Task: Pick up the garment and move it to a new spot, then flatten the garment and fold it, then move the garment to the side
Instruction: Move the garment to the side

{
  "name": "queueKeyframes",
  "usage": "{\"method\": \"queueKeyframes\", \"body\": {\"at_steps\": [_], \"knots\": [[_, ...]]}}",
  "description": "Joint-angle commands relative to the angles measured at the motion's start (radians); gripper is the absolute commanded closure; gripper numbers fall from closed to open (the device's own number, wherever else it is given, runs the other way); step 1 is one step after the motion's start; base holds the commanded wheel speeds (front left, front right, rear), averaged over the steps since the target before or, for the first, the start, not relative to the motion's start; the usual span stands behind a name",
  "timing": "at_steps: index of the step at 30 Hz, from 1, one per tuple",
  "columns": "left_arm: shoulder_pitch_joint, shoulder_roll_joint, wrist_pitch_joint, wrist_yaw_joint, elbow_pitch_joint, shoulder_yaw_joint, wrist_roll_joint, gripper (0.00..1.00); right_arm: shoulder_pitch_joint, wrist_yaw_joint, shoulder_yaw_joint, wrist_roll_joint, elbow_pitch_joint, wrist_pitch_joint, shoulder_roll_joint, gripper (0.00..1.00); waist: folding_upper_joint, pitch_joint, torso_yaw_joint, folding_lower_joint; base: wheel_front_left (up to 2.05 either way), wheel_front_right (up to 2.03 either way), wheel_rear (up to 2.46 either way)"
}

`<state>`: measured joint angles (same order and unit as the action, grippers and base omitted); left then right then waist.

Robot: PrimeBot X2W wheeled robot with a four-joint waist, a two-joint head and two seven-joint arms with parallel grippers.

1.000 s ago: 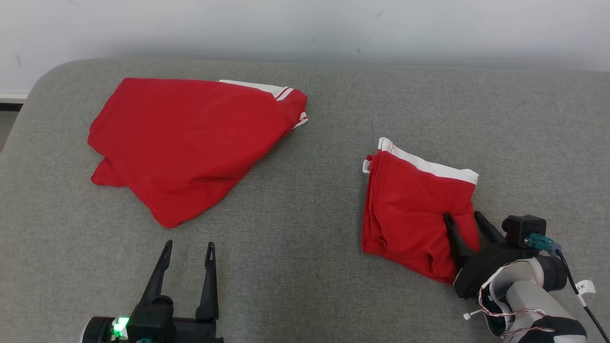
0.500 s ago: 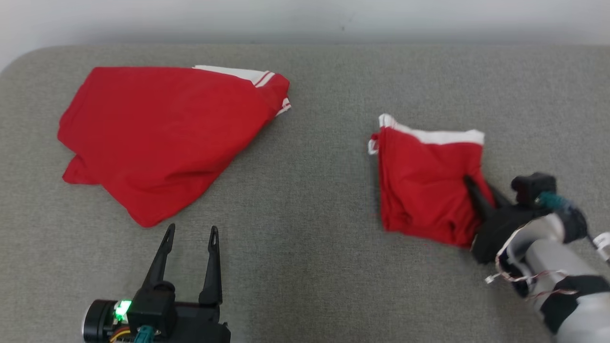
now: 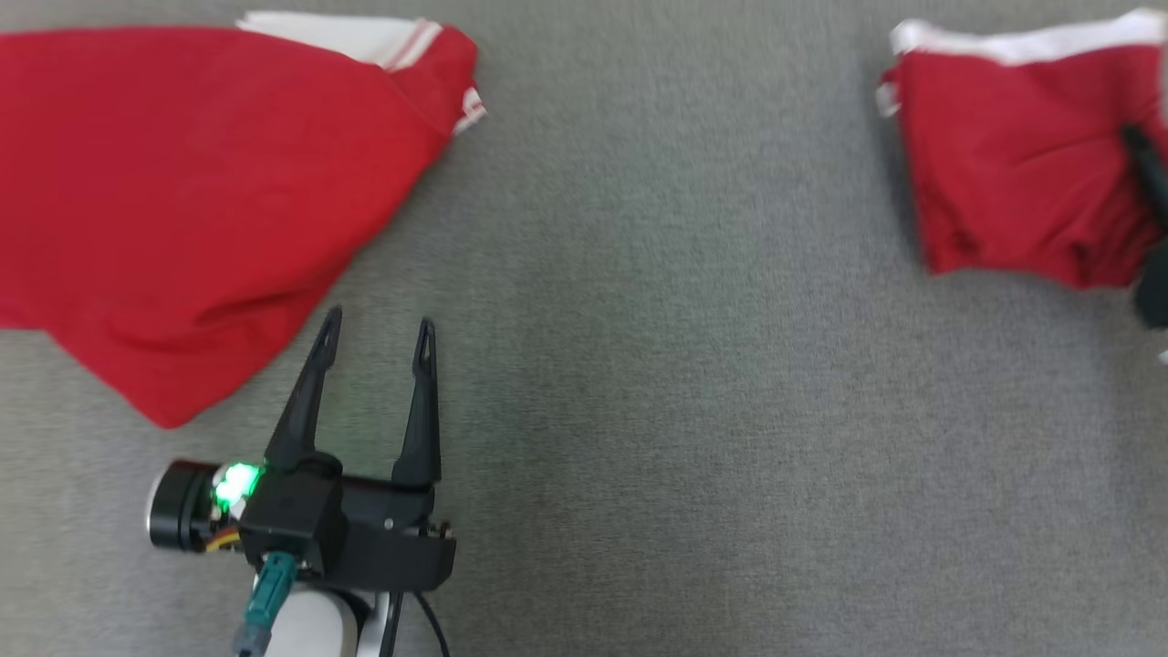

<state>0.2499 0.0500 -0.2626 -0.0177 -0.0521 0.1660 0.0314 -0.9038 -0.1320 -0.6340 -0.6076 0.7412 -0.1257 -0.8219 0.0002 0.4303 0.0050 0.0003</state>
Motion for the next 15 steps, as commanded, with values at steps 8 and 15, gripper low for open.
{"method": "queueKeyframes", "body": {"at_steps": [8, 15], "knots": [[0.089, 0.008, -0.003, 0.001, 0.071, 0.020, -0.038, 0.00, -0.126, 0.003, -0.035, -0.023, -0.028, 0.016, -0.164, 1.00, -0.0002, 0.192, -0.101, -0.0003, 0.00, 0.00, 0.00], [0.108, 0.013, -0.003, 0.010, 0.116, 0.052, -0.056, 0.00, -0.212, 0.003, -0.052, -0.027, -0.015, 0.033, -0.264, 1.00, -0.0002, 0.248, -0.098, -0.0003, 0.00, 0.00, 0.00]]}}
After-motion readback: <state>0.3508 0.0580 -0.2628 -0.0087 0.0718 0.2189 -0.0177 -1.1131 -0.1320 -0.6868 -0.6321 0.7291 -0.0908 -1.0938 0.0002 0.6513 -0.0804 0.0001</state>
